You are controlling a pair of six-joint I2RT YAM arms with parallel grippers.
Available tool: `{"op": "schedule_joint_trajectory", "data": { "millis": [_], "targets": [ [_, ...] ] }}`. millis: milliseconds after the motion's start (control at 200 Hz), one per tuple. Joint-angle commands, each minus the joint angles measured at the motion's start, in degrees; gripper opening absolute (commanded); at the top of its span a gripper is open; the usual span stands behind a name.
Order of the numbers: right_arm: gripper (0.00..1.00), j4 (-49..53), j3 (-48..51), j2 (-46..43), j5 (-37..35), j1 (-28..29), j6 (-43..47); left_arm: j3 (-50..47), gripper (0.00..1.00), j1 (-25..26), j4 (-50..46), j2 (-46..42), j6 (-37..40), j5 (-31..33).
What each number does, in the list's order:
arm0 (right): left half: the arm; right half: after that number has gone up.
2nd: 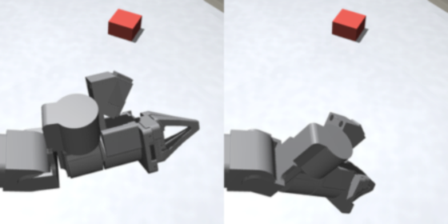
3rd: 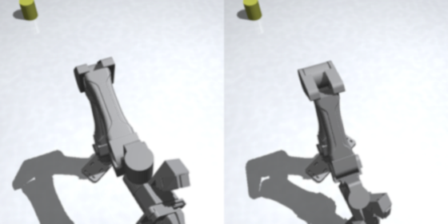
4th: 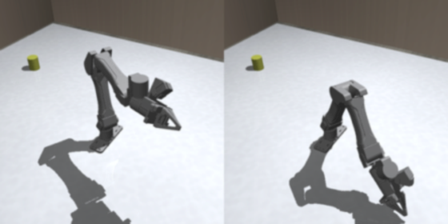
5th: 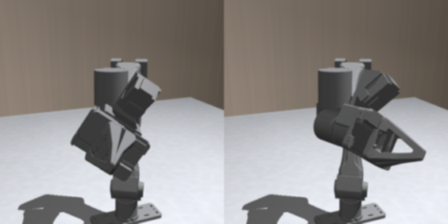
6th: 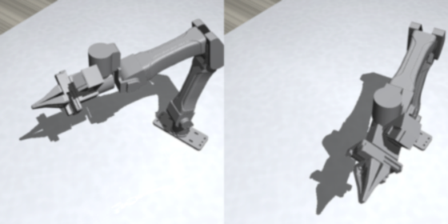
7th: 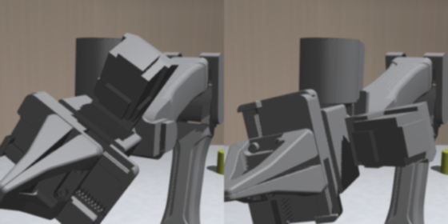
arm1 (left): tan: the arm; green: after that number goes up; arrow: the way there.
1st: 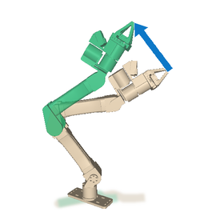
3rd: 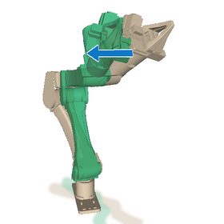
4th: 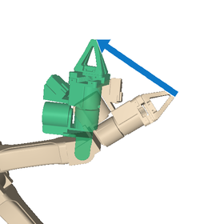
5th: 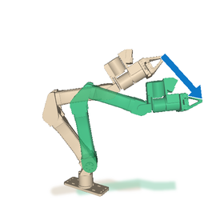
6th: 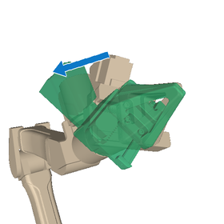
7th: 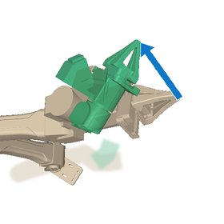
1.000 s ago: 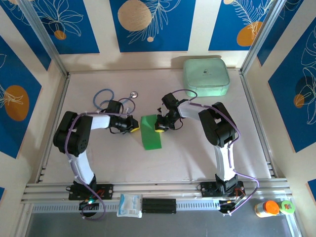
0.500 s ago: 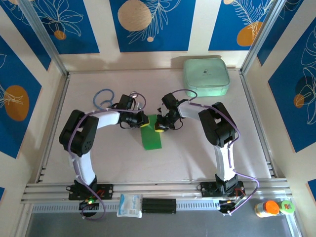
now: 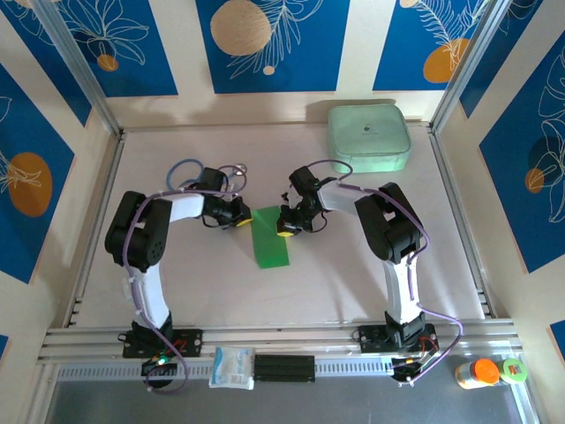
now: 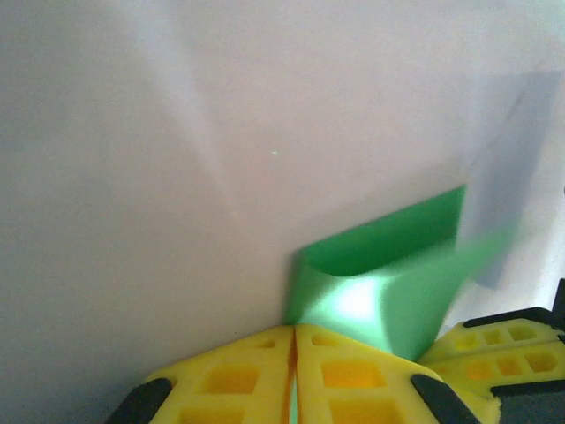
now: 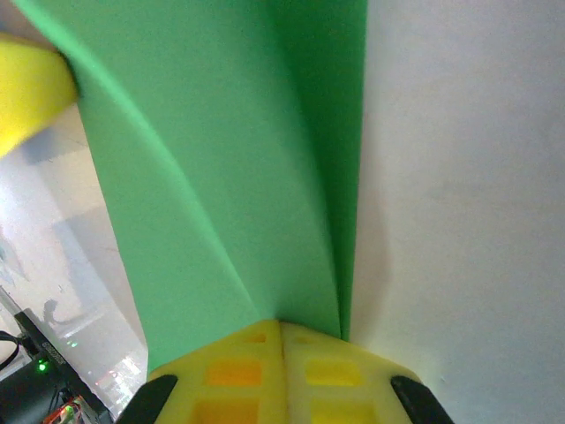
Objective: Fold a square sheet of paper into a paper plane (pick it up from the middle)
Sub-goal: First fold in half a square sheet of paper at the center of the table.
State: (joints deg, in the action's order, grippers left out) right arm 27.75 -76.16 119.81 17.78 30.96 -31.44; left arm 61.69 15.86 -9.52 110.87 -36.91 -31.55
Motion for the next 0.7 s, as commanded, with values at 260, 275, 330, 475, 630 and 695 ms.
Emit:
{"op": "schedule_joint_trajectory", "data": {
  "millis": [260,275,330,475,630,695],
  "targets": [
    [0.02,8.55,4.98,8.80,-20.35,-0.64,0.47,2.09,0.12,5.82,-4.60,-5.83,0.52,4.36],
    [0.02,8.55,4.99,8.86,-20.35,-0.64,0.50,2.45,0.12,6.11,-4.55,-5.31,0.42,4.30],
    [0.02,8.44,4.88,8.94,-20.28,-0.62,0.50,4.22,0.12,6.74,-4.69,-2.98,0.19,4.27],
    [0.02,8.55,4.85,9.13,-20.28,-0.42,0.67,7.33,0.11,7.01,-3.42,2.20,-1.34,4.45],
    [0.02,8.55,4.80,9.13,-20.50,-0.54,1.17,7.50,0.10,4.81,-3.66,4.74,-1.27,8.58],
    [0.02,8.48,4.78,9.13,-20.59,-0.62,1.43,6.60,0.10,3.38,-3.62,4.92,-1.08,9.84]
  ]
}}
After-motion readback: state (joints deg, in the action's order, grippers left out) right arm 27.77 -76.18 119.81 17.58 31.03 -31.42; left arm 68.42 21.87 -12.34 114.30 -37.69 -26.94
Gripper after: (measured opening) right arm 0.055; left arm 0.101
